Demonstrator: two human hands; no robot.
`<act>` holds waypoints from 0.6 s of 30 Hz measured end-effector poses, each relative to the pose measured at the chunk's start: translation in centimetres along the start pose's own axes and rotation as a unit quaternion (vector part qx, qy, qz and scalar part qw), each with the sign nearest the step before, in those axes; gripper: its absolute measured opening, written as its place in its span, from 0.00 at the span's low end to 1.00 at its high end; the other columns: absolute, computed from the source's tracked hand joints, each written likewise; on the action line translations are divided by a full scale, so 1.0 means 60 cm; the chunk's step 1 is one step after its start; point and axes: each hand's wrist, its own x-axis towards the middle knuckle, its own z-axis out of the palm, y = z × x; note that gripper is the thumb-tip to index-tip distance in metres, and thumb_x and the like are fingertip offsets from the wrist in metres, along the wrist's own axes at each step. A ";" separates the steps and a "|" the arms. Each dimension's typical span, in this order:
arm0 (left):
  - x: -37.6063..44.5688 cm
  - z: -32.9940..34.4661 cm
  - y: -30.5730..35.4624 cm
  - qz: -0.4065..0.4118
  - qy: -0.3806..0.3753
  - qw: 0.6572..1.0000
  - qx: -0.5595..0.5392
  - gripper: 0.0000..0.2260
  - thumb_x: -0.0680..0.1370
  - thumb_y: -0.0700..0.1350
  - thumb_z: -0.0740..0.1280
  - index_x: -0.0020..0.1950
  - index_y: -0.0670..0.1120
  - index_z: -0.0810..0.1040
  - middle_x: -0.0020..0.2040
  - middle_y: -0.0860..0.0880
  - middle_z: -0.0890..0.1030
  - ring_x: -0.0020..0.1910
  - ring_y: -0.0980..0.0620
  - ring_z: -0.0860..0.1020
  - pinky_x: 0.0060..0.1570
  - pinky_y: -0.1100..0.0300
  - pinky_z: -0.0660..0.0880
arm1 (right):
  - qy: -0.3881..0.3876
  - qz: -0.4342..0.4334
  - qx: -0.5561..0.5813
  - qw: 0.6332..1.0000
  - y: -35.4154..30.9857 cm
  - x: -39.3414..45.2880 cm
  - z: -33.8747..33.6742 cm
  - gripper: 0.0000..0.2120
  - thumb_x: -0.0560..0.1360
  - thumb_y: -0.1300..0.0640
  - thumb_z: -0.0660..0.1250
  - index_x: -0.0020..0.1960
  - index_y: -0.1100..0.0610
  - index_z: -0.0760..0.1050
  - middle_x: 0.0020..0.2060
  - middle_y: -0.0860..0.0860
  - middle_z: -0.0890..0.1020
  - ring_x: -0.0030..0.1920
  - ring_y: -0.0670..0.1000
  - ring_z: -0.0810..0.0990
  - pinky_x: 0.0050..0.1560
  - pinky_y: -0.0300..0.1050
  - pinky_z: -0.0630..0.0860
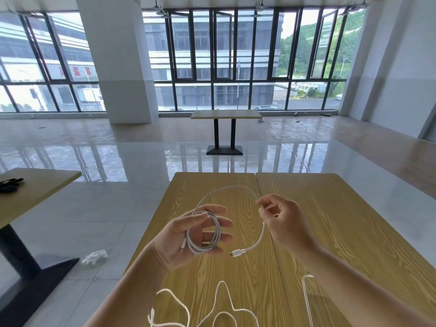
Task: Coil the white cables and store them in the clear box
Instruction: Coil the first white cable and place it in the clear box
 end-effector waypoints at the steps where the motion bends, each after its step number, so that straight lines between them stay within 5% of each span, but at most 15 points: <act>1: 0.000 -0.003 0.003 0.004 0.007 1.000 0.001 0.22 0.70 0.46 0.78 0.61 0.41 0.80 0.59 0.36 0.80 0.52 0.35 0.82 0.44 0.47 0.83 | 0.006 0.005 0.008 1.000 -0.003 0.004 -0.001 0.09 0.76 0.65 0.69 0.46 0.52 0.83 0.38 0.43 0.82 0.34 0.38 0.80 0.33 0.30 0.75; 5: -0.006 -0.015 0.014 0.010 0.020 0.999 0.033 0.20 0.70 0.44 0.77 0.61 0.42 0.80 0.61 0.36 0.79 0.54 0.35 0.81 0.46 0.46 0.82 | 0.010 0.027 0.041 0.999 -0.006 0.021 -0.014 0.11 0.78 0.67 0.66 0.44 0.53 0.81 0.31 0.49 0.80 0.23 0.39 0.74 0.21 0.31 0.69; 11: -0.005 -0.029 0.016 0.004 -0.002 0.999 0.036 0.07 0.75 0.42 0.72 0.49 0.42 0.78 0.50 0.36 0.78 0.43 0.40 0.80 0.36 0.52 0.79 | 0.002 0.031 0.019 0.999 -0.005 0.047 -0.034 0.11 0.79 0.62 0.66 0.43 0.51 0.82 0.28 0.46 0.77 0.21 0.41 0.70 0.22 0.34 0.68; 15: 0.004 -0.031 0.017 0.041 0.091 0.995 0.003 0.05 0.77 0.45 0.68 0.47 0.43 0.78 0.47 0.37 0.80 0.40 0.40 0.81 0.32 0.54 0.78 | -0.040 0.051 0.034 0.997 -0.013 0.046 -0.039 0.11 0.80 0.63 0.66 0.45 0.50 0.83 0.27 0.48 0.78 0.20 0.42 0.70 0.21 0.36 0.69; 18: 0.013 -0.032 0.018 0.058 0.185 0.981 -0.010 0.09 0.77 0.48 0.63 0.51 0.43 0.78 0.48 0.37 0.82 0.39 0.41 0.83 0.31 0.54 0.80 | -0.083 0.087 0.073 0.990 -0.021 0.046 -0.041 0.14 0.80 0.67 0.62 0.47 0.56 0.84 0.39 0.53 0.84 0.21 0.45 0.74 0.22 0.38 0.72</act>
